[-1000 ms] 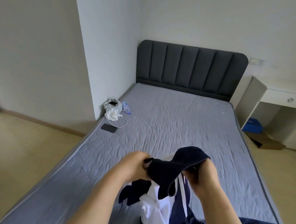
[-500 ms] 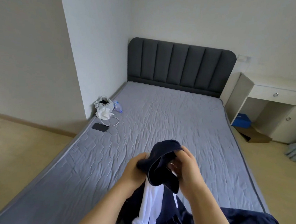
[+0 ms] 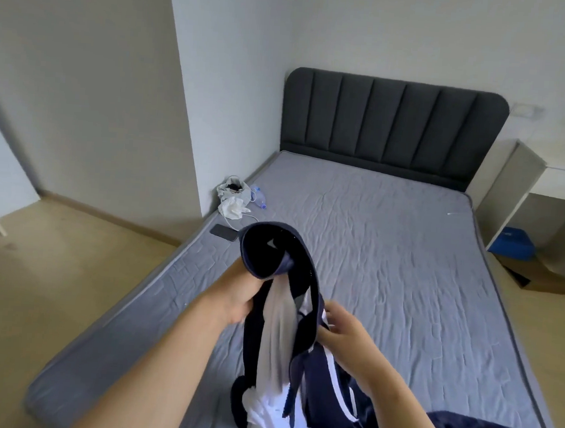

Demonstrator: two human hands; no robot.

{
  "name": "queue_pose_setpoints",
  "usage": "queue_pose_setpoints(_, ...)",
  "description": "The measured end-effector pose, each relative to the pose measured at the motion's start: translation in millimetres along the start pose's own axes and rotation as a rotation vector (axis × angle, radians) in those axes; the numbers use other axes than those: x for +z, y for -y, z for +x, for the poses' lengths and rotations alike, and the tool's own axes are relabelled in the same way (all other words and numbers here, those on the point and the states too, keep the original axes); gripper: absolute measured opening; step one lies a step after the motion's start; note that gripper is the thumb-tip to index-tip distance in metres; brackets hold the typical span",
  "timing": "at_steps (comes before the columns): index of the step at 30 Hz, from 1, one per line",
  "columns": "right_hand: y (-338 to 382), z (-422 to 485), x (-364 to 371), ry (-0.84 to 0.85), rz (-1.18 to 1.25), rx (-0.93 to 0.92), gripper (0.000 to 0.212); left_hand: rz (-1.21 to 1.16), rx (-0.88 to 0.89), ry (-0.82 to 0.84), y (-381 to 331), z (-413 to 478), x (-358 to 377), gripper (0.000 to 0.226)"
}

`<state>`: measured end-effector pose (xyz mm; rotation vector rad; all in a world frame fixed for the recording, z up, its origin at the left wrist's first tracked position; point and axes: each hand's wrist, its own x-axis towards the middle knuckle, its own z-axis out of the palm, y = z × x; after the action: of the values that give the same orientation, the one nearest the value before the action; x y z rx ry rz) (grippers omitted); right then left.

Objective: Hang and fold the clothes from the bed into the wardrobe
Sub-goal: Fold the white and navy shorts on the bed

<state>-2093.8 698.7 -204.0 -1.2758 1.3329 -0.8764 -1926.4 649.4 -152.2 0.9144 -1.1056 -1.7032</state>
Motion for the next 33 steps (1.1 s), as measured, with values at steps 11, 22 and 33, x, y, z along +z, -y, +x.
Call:
queue_pose_setpoints(11, 62.6, 18.5, 51.4, -0.395, 0.397, 0.022, 0.025, 0.991, 0.169, -0.420, -13.9, -17.8, -86.7, 0.027)
queue_pose_setpoints(22, 69.5, 33.0, 175.8, -0.503, -0.210, 0.034, 0.020, 0.812, 0.097, -0.173, -40.0, -58.8, -213.1, 0.015)
queue_pose_setpoints(33, 139.6, 13.2, 211.5, -0.650, -0.067, -0.151, 0.025, 0.526, 0.266, -0.033, -102.3, -61.5, -243.8, 0.013)
